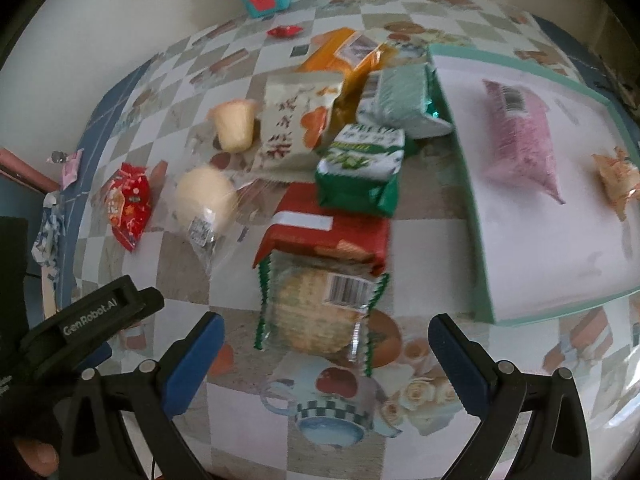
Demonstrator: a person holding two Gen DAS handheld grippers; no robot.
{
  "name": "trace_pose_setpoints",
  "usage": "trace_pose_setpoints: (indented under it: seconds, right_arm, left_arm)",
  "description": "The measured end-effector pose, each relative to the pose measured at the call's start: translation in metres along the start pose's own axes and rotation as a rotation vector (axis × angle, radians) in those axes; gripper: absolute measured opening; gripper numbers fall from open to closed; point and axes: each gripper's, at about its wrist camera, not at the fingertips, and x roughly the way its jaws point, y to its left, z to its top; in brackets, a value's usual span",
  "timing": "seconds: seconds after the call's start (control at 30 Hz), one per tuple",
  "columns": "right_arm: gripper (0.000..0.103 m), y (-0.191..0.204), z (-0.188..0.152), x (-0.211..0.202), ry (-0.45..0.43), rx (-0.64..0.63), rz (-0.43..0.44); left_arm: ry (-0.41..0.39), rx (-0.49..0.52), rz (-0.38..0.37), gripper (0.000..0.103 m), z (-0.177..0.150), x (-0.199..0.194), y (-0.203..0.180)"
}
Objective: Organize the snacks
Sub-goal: 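Grasp the green-edged round biscuit pack with the right tool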
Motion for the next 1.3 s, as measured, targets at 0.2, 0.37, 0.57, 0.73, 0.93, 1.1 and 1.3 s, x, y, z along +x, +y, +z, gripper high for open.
trace_pose_setpoints:
  seconds: [0.2,0.37,0.57,0.73,0.93,1.1,1.3]
  right_arm:
    - [0.103,0.010,0.002,0.018,0.029,-0.008,-0.022]
    - [0.103,0.018,0.003,0.033,0.051,-0.018,-0.046]
    - [0.103,0.031,0.003,0.043,0.038,-0.062,-0.116]
    - [0.095,0.040,-0.004,0.049,0.018,-0.098,-0.172]
    - [0.080,0.045,-0.008,0.045,-0.002,-0.138,-0.154]
    - [0.069,0.040,-0.009,0.041,-0.012,-0.148,-0.147]
    - [0.063,0.032,-0.016,0.034,-0.012,-0.161,-0.124]
  left_arm:
    - [0.009,-0.042,0.000,0.101,0.010,0.005,0.020]
    - [0.012,-0.047,-0.001,0.101,0.013,0.010,0.027]
    - [0.014,-0.049,-0.002,0.101,0.016,0.013,0.033]
    - [0.011,-0.047,-0.004,0.101,0.018,0.010,0.030]
    - [0.006,-0.046,0.000,0.101,0.017,0.008,0.028]
    - [0.002,-0.036,0.008,0.101,0.014,0.004,0.023]
    - [-0.001,-0.028,0.014,0.101,0.009,0.001,0.014]
